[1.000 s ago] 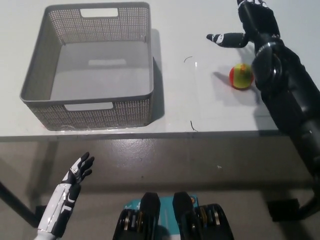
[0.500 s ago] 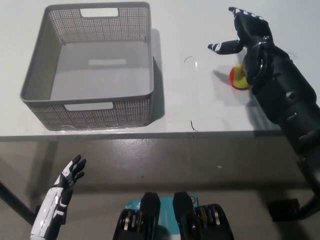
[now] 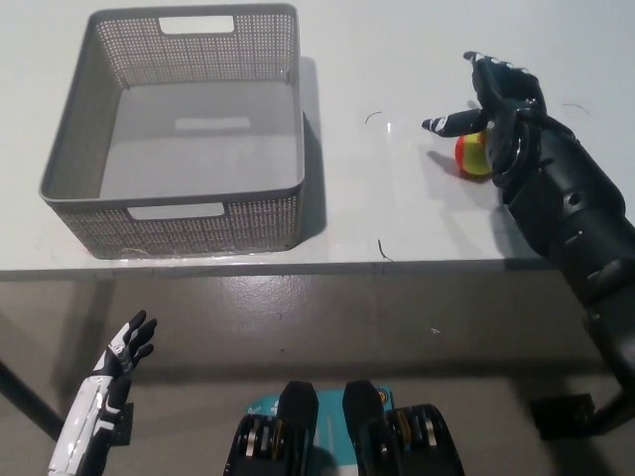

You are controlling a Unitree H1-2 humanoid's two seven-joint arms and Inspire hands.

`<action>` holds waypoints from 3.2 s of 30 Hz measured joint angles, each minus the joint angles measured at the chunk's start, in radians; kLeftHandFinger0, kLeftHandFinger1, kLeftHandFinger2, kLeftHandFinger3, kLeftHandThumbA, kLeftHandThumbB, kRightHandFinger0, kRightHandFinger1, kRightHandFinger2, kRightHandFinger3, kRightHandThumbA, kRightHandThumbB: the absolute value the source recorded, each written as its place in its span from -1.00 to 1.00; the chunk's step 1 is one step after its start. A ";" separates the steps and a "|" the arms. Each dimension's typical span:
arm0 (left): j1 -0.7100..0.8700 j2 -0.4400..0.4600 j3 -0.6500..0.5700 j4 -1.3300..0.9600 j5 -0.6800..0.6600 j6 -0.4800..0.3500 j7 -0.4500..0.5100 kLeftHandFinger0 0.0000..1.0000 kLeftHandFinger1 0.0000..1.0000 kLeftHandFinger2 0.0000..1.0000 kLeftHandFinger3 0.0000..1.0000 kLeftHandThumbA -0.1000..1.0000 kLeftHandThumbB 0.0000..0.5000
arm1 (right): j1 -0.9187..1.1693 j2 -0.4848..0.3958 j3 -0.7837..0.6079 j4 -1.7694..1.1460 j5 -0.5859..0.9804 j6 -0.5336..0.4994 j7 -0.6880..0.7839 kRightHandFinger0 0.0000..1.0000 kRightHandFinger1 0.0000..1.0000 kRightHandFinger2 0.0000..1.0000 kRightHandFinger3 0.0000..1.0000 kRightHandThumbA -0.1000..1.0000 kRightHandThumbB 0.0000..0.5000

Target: Use the right hand to pick up a tennis ball and put it into a container on the left side

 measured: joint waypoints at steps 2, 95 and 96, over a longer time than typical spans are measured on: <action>0.002 0.000 0.003 -0.001 0.000 0.000 0.000 1.00 1.00 1.00 1.00 1.00 0.15 | 0.000 0.000 0.000 0.008 0.004 0.000 0.000 1.00 1.00 1.00 1.00 0.80 0.99; 0.031 -0.001 0.063 -0.020 -0.019 -0.036 0.002 1.00 1.00 1.00 1.00 1.00 0.02 | 0.043 -0.039 -0.024 0.139 0.168 -0.059 -0.006 0.46 0.71 0.84 0.96 -0.03 0.59; 0.031 -0.001 0.063 -0.020 -0.020 -0.036 0.002 1.00 1.00 1.00 1.00 1.00 0.06 | 0.045 -0.038 -0.040 0.139 0.179 -0.081 -0.012 0.38 0.60 0.74 0.83 -0.10 0.59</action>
